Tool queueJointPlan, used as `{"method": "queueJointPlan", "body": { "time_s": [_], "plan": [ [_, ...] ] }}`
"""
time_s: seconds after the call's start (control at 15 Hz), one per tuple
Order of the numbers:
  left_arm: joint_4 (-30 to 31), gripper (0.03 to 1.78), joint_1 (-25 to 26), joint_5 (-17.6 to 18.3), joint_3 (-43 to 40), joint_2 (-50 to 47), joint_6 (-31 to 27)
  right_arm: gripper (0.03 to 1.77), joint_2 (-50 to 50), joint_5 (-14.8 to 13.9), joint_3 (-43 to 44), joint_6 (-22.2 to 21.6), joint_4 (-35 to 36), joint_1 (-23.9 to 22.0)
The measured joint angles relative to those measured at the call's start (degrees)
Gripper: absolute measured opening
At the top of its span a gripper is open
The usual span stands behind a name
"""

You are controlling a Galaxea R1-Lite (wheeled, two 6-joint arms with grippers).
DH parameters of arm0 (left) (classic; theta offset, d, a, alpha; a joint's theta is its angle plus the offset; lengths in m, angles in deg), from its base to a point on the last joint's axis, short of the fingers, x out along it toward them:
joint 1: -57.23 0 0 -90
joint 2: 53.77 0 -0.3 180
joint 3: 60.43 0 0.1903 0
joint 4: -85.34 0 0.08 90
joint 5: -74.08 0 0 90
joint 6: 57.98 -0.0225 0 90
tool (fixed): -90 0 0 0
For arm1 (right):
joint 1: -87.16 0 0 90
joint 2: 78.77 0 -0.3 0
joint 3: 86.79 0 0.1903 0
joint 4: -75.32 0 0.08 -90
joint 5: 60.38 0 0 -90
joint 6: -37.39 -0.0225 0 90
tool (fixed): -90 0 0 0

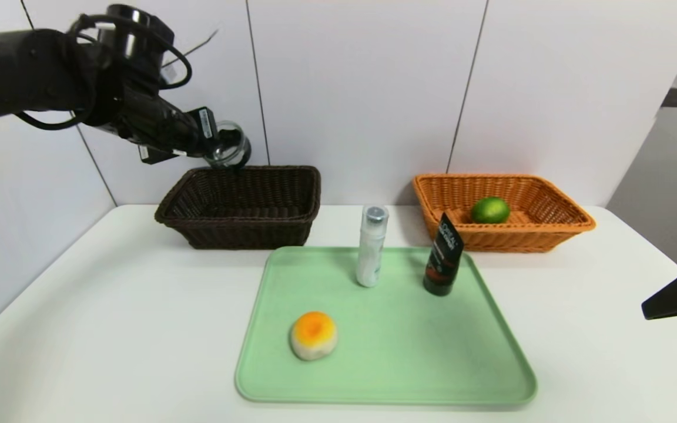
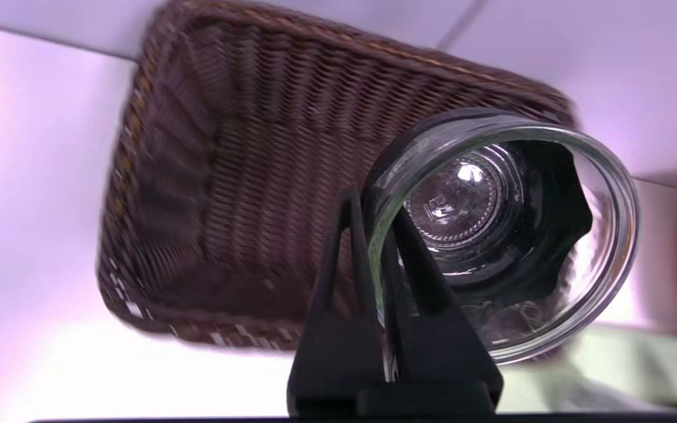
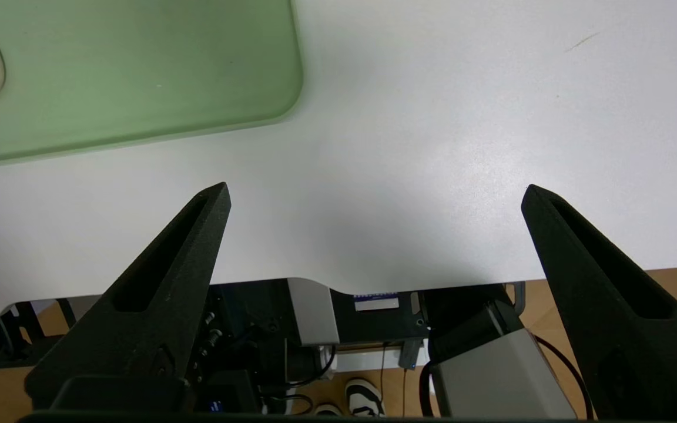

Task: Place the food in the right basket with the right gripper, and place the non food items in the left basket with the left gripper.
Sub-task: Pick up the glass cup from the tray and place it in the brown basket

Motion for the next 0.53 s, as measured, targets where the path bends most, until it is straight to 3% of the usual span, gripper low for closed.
{"method": "queueJointPlan", "body": {
  "time_s": [0.2,0.53],
  "plan": [
    [5.38,0.10,2.21,-5.01,0.00,5.64,-5.51,1.71,0.50,0.00,-0.07,-0.05,-0.02,-0.06],
    [3.39,0.10,4.46,-5.02,0.00,10.52,-10.45,1.71,0.72,0.06,-1.49,-0.02,0.28,-0.23]
  ]
}}
